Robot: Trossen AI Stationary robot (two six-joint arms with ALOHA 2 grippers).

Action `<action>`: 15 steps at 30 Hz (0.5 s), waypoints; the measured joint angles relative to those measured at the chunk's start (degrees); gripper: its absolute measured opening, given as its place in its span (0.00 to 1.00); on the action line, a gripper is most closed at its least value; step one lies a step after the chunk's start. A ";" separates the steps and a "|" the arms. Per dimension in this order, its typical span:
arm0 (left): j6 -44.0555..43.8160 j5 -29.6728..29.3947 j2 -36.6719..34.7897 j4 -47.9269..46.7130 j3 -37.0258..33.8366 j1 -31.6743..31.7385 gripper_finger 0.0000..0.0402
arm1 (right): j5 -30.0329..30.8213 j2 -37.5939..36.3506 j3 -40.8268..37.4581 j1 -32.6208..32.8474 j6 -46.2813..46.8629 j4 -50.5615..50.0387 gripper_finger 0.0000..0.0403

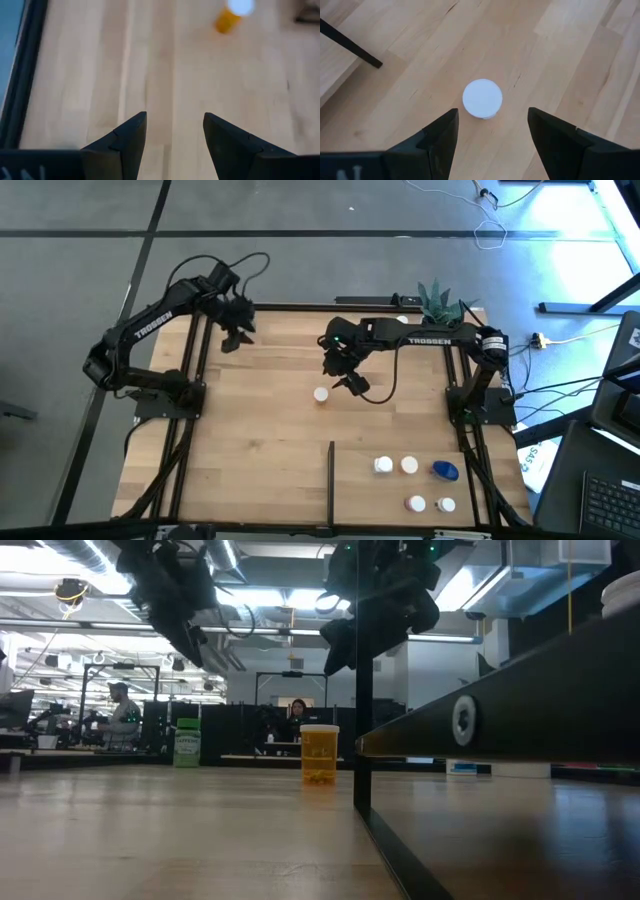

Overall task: Pick and place medicine bottles onto shelf by color
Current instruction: Put the orange pill bottle onto the shelf

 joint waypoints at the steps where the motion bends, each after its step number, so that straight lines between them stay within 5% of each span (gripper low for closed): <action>1: 2.89 0.79 0.00 -0.11 0.00 -0.20 0.47 | 0.01 0.00 0.00 0.00 0.02 -0.01 0.60; 8: 15.59 1.30 0.00 0.11 0.00 -2.05 0.47 | 0.05 0.00 0.00 0.00 0.02 0.02 0.60; 15: 12.08 -10.31 0.00 0.56 0.00 -3.21 0.47 | 4.12 0.00 0.02 0.02 0.01 2.02 0.60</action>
